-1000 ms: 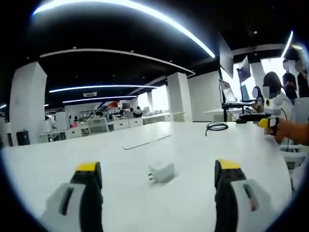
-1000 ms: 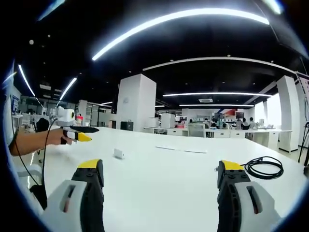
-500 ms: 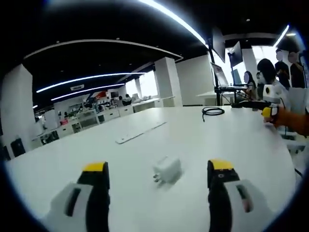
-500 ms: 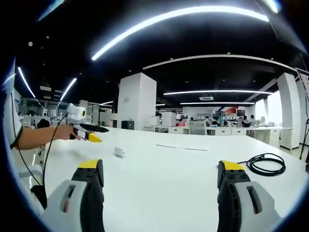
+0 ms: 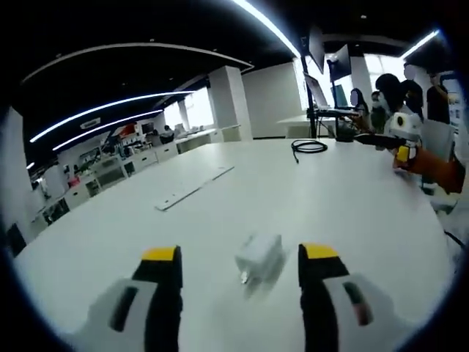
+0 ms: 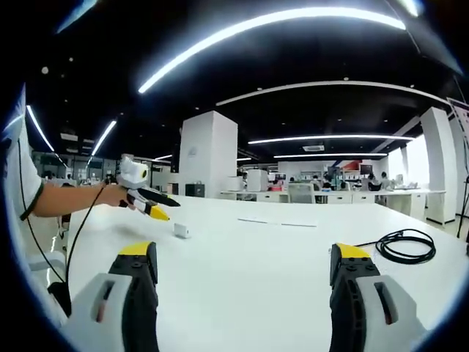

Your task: Plug the desk Type‑C cable into the charger adapter.

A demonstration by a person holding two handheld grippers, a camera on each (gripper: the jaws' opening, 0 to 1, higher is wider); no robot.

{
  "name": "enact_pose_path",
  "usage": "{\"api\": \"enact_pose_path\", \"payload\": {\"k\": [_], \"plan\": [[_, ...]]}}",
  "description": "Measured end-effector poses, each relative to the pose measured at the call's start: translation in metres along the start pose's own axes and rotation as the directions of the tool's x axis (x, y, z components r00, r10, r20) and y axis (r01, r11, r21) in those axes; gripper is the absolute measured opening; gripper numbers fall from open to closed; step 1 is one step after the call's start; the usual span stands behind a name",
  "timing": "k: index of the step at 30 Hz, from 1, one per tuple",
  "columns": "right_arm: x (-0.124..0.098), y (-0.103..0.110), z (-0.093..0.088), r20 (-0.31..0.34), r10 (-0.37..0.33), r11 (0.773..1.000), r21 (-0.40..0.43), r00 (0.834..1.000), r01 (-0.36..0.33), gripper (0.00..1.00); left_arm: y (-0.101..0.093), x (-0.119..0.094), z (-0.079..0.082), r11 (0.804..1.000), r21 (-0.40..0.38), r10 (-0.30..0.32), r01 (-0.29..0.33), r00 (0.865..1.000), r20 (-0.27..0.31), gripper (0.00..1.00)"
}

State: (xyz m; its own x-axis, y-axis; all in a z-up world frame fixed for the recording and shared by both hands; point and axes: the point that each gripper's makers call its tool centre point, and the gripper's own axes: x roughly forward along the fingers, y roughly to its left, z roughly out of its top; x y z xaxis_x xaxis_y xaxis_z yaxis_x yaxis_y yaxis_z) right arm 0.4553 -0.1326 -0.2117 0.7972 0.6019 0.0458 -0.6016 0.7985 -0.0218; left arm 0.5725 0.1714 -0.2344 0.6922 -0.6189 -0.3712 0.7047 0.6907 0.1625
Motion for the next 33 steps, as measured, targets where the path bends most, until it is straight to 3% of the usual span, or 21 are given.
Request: {"api": "enact_pose_path", "payload": {"k": [7,12,18,23,27,33], "plan": [[0.001,-0.002,-0.002,0.003,0.003,1.0,0.004,1.0,-0.003,0.98,-0.012,0.015,-0.004,0.993,0.053,-0.106,0.11,0.991,-0.078,0.49],[0.001,-0.002,-0.002,0.005,0.005,1.0,0.003,1.0,-0.005,0.98,-0.01,0.021,-0.008,0.988,0.057,-0.139,0.146,0.985,-0.107,0.4],[0.002,-0.002,-0.004,0.005,0.007,1.0,0.009,1.0,-0.007,0.97,-0.017,0.025,-0.012,0.976,0.065,-0.193,0.206,0.967,-0.166,0.34],[0.002,0.0,-0.005,0.006,0.014,1.0,0.008,1.0,-0.014,0.97,-0.024,0.03,-0.016,0.96,0.087,-0.241,0.266,0.943,-0.228,0.29],[0.002,0.0,-0.005,0.005,0.014,1.0,0.008,1.0,-0.014,0.97,-0.027,0.033,-0.024,0.944,0.11,-0.266,0.311,0.914,-0.307,0.27],[0.002,-0.002,-0.006,0.006,0.015,1.0,0.011,1.0,-0.015,0.97,-0.031,0.038,-0.028,0.932,0.118,-0.282,0.342,0.891,-0.355,0.27]]}}
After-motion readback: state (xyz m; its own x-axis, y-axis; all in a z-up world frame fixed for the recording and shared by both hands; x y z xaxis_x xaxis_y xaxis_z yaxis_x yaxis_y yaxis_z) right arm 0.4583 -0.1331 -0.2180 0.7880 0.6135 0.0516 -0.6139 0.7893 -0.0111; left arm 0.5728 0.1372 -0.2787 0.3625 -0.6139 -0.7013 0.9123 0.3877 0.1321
